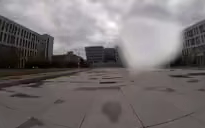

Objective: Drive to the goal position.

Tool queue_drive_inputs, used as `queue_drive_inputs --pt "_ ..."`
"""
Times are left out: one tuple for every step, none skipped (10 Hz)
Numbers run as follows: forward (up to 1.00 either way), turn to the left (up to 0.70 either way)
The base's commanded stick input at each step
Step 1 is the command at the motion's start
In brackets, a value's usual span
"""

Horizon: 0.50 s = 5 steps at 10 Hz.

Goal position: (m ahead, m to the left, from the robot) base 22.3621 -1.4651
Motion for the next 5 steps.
queue_drive_inputs --pt "0.7 0.0" --pt "0.7 0.0" --pt "0.7 0.0" --pt "0.7 0.0" --pt "0.7 0.0"
